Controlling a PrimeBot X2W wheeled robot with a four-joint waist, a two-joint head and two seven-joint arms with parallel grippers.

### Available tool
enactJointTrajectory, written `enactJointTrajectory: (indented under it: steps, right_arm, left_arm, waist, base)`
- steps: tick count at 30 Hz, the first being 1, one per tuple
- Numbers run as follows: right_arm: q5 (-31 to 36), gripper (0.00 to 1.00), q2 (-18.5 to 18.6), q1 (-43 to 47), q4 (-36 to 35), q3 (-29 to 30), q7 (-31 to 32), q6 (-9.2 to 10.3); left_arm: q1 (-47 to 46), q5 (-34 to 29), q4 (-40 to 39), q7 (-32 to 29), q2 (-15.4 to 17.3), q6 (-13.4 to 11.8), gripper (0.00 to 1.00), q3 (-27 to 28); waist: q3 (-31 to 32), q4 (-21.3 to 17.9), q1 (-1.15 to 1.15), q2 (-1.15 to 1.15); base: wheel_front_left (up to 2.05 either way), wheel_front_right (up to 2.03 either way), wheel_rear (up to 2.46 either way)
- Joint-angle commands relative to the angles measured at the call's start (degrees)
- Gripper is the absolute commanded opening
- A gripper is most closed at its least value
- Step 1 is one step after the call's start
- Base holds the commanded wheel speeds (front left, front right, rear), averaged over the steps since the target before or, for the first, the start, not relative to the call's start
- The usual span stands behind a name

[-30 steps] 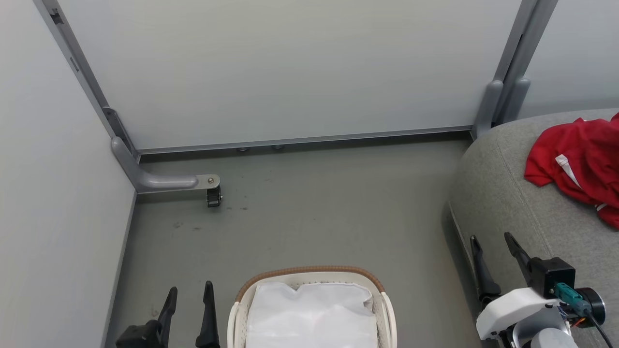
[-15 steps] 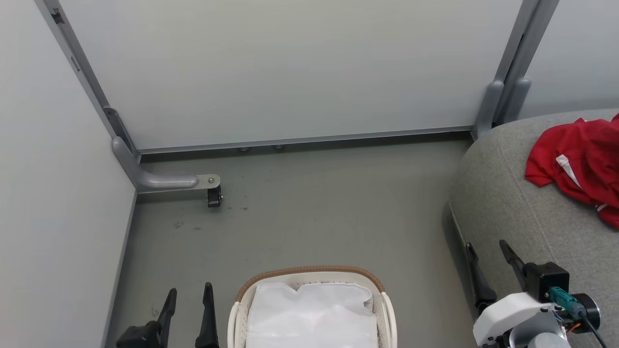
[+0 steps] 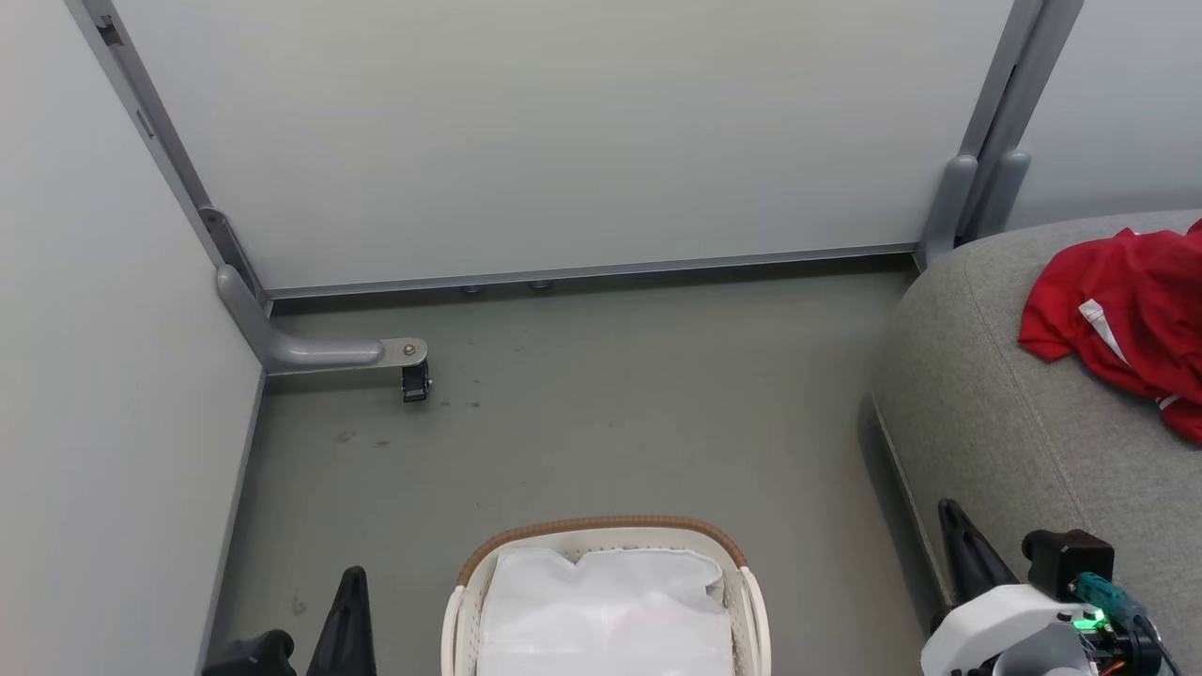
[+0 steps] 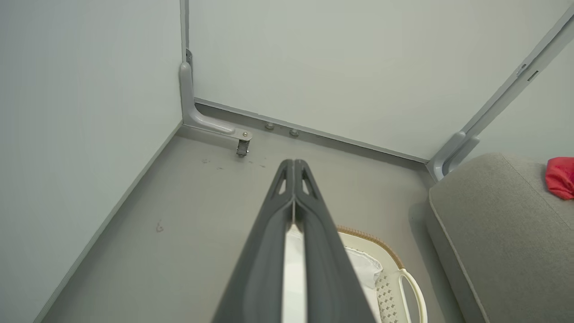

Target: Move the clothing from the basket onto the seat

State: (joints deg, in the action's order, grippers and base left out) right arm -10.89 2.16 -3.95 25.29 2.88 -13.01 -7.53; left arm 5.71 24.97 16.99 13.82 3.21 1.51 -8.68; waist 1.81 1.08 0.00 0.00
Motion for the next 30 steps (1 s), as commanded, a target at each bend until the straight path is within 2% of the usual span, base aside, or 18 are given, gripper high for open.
enactJointTrajectory:
  steps: [1,21,30]
  right_arm:
    - [-2.86,0.0,0.27,-1.34,-1.1,0.39,0.64,0.0]
    - [-24.33,0.0,0.44,-1.24,-4.52,0.78,5.3,0.02]
    - [-32.04,0.0,0.51,-1.46,-5.48,1.18,7.21,0.02]
  left_arm:
    - [-1.11,2.27,-0.9,-0.57,0.1,0.32,0.0,0.82]
    - [-4.27,19.91,-1.57,-5.92,-0.01,1.89,0.0,4.76]
    - [-5.39,26.3,-1.78,-7.89,-0.04,2.47,0.0,6.21]
  waist:
    - [-0.03,-0.01,0.0,0.0]
    - [-0.37,-0.2,0.0,0.0]
    - [-0.52,-0.28,0.0,0.0]
  base:
    - [0.0,0.0,0.0]
    - [0.0,0.0,0.0]
    - [0.0,0.0,0.0]
